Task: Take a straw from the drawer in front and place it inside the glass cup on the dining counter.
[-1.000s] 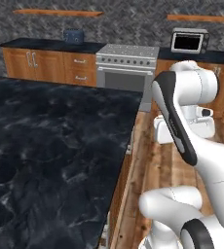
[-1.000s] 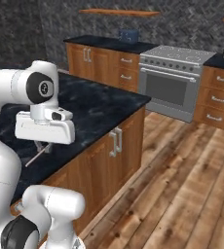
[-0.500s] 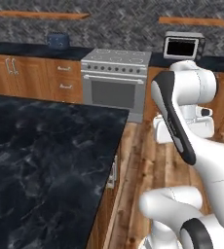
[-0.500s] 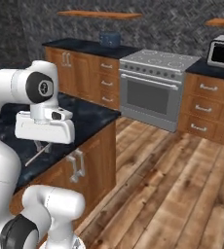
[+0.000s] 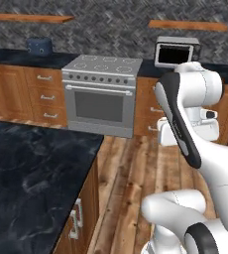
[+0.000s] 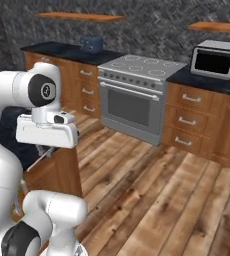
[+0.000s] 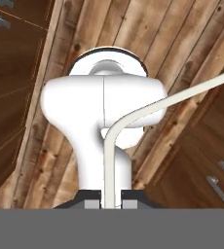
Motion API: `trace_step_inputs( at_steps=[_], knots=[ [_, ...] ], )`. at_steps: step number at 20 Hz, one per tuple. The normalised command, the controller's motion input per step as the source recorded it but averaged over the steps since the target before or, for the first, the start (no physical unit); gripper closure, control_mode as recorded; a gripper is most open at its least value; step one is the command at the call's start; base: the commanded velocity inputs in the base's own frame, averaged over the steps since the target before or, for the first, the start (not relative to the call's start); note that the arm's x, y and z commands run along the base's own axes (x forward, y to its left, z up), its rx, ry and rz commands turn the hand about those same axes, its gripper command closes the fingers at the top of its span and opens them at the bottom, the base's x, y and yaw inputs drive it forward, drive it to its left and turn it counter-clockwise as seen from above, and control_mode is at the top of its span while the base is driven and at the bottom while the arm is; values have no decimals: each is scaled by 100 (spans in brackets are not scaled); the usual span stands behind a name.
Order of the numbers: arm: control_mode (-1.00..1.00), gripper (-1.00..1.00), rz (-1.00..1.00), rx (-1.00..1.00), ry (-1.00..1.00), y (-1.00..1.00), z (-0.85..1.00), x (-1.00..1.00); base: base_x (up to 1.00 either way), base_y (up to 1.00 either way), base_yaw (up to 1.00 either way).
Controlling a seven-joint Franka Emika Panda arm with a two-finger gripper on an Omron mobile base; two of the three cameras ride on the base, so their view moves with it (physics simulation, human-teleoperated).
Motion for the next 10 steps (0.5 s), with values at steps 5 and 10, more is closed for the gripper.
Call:
trace_step_inputs(
  at_steps=[5, 10],
  knots=[
    [100, 100, 0, 0, 0, 0, 0, 0, 86, -30, 13],
    [100, 100, 0, 0, 0, 0, 0, 0, 90, -41, 34]
  ],
)
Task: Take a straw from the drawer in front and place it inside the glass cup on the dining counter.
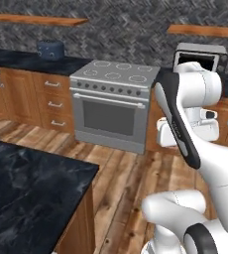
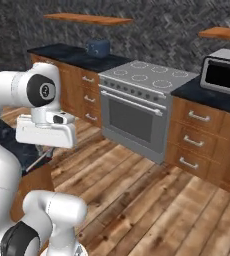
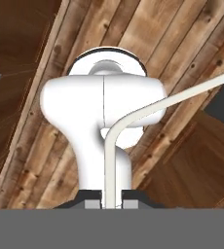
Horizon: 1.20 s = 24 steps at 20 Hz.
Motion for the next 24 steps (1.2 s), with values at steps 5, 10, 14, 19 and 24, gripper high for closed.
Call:
trace_step_inputs(
  at_steps=[5, 10, 14, 19, 24],
  knots=[
    [100, 100, 0, 0, 0, 0, 0, 0, 81, -57, 40],
    [100, 100, 0, 0, 0, 0, 0, 0, 67, -39, 53],
    [100, 100, 0, 0, 0, 0, 0, 0, 71, -42, 59],
    [100, 100, 0, 0, 0, 0, 0, 0, 77, -48, 58],
    [100, 100, 0, 0, 0, 0, 0, 0, 96, -35, 52]
  ],
)
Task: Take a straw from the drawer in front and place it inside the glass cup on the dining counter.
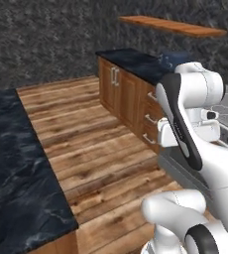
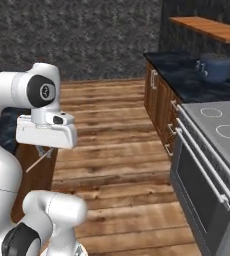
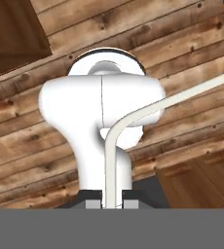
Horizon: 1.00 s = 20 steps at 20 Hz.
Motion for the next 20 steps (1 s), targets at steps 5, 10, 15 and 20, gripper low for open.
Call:
trace_step_inputs(
  at_steps=[5, 10, 15, 20],
  knots=[
    [100, 100, 0, 0, 0, 0, 0, 0, 100, -5, 40],
    [100, 100, 0, 0, 0, 0, 0, 0, 100, -18, 44],
    [100, 100, 0, 0, 0, 0, 0, 0, 88, -57, 53],
    [100, 100, 0, 0, 0, 0, 0, 0, 83, -66, 51]
  ],
)
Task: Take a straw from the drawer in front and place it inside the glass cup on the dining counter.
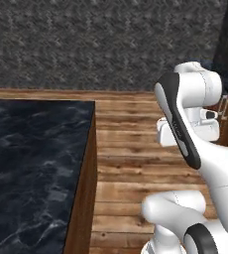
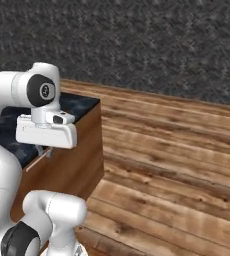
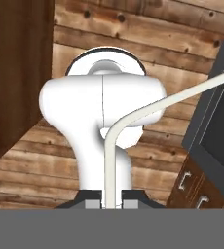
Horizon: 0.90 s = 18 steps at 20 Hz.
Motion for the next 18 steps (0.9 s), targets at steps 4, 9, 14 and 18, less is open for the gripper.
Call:
trace_step_inputs(
  at_steps=[4, 9, 14, 18],
  knots=[
    [100, 100, 0, 0, 0, 0, 0, 0, 92, -72, 47],
    [100, 100, 0, 0, 0, 0, 0, 0, 97, -82, 41],
    [100, 100, 0, 0, 0, 0, 0, 0, 89, -88, 37],
    [100, 100, 0, 0, 0, 0, 0, 0, 90, -88, 38]
  ],
)
